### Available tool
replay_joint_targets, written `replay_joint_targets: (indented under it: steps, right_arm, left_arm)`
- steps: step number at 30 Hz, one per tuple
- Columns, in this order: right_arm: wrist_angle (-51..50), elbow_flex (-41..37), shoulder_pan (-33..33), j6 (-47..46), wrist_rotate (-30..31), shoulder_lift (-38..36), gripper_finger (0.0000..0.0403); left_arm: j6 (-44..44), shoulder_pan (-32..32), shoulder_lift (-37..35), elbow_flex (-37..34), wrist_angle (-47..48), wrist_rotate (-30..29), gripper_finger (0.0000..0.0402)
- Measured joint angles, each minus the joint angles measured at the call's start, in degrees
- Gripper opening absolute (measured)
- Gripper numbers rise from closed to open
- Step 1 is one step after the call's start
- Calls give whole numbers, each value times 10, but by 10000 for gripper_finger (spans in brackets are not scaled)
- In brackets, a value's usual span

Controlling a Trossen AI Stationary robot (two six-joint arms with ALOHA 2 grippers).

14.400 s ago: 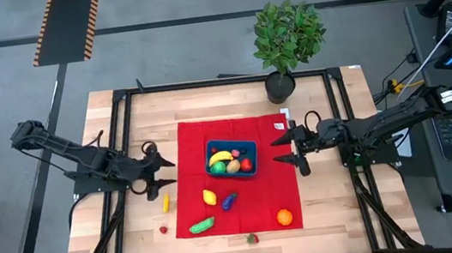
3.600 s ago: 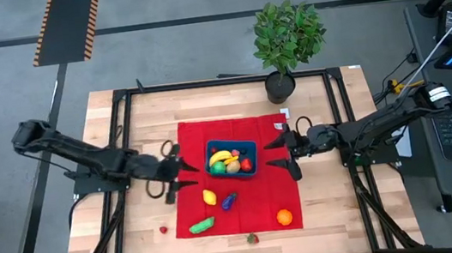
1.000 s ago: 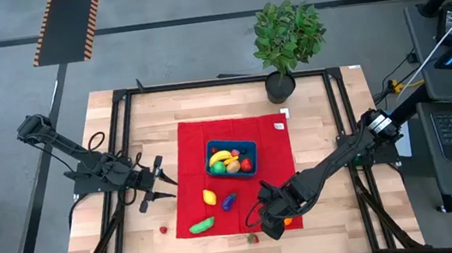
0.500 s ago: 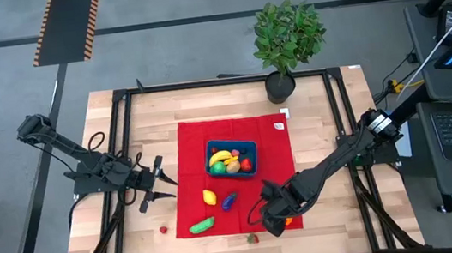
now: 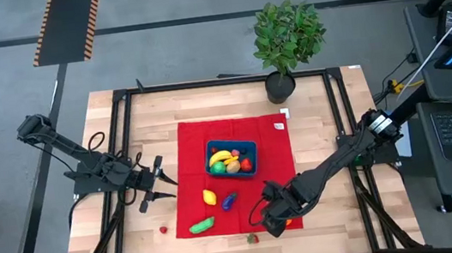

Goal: Pick and placing Produce into tupperware
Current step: Put the orange tangerine into the blue bin

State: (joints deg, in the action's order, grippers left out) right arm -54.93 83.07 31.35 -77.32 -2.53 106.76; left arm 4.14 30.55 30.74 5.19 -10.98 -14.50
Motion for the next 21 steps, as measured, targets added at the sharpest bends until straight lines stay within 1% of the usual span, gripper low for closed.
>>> replay_joint_targets:
  steps: [8,13,17,21]
  right_arm:
    - [44,0,0,-1,0,0,267]
    - [36,0,-2,-2,0,0,267]
    - [24,0,0,-32,-1,0,267]
    - [23,0,10,-37,0,4,267]
  left_arm:
    - [0,0,0,0,0,0,163]
    - [0,0,0,0,2,0,163]
    - [3,0,0,0,19,0,163]
    - [3,0,0,0,19,0,163]
